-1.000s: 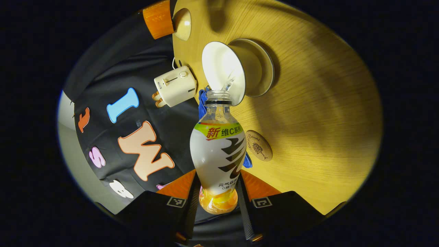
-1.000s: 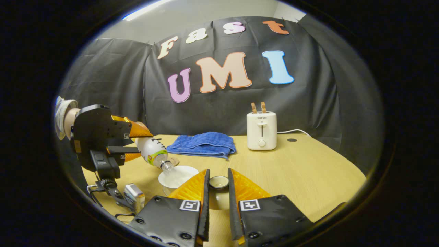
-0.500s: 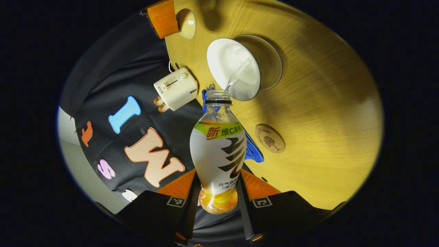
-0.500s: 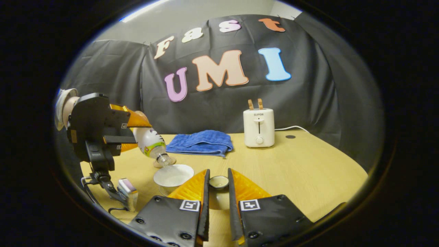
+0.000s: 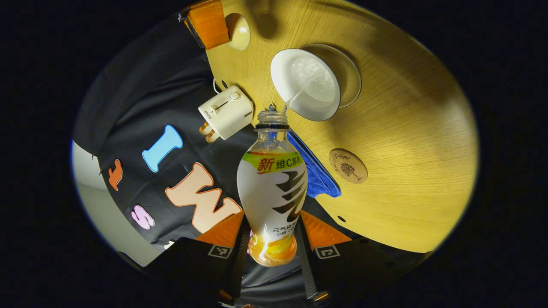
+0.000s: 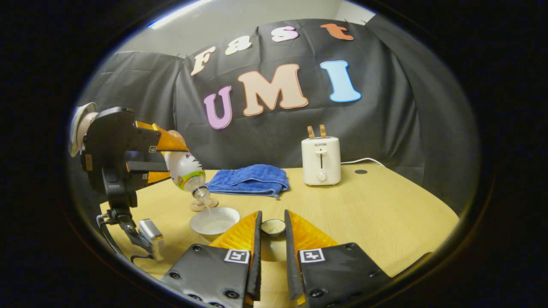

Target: Open the teacup lid with one hand, grasp the water bottle and pour water into the teacup with the other hand; after pouring, place the water bottle on the coaster and then close the teacup lid.

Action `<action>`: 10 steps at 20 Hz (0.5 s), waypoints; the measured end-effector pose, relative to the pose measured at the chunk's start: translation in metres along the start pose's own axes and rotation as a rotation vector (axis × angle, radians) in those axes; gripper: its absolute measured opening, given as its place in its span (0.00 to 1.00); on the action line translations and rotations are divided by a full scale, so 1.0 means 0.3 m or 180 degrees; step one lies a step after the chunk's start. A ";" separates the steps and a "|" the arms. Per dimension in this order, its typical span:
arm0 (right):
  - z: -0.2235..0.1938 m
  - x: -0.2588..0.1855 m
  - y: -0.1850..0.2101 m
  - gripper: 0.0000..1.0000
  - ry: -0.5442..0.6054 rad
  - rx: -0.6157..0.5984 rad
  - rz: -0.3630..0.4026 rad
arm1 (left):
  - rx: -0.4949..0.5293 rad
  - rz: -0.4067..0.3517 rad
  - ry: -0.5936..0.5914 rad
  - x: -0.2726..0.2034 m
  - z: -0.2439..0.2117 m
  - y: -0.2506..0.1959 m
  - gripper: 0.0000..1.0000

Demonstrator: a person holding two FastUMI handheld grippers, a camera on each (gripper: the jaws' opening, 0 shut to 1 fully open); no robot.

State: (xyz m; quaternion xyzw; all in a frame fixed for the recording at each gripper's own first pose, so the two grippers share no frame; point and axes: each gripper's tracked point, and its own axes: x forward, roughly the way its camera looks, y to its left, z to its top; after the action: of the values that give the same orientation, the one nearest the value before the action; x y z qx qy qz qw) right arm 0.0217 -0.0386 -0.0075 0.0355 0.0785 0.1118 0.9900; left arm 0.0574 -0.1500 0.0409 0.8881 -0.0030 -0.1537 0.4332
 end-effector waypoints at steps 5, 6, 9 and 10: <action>0.001 0.003 -0.001 0.27 0.0004 0.0007 0.0001 | -0.0003 -0.0021 -0.0008 -0.009 -0.005 -0.007 0.55; 0.000 0.005 0.000 0.27 0.0004 0.0011 0.0002 | 0.0002 -0.0033 -0.0010 -0.009 -0.002 -0.013 0.55; 0.000 0.007 0.002 0.27 0.0004 0.0007 -0.0001 | 0.0030 -0.0062 -0.0020 -0.006 0.003 -0.024 0.55; -0.001 0.004 -0.001 0.27 0.0003 0.0007 -0.0001 | 0.0022 -0.0065 -0.0033 -0.006 0.006 -0.027 0.55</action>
State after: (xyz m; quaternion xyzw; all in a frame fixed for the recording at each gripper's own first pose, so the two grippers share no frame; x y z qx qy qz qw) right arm 0.0230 -0.0386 -0.0081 0.0366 0.0791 0.1115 0.9899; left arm 0.0541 -0.1461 0.0343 0.8888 0.0032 -0.1627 0.4285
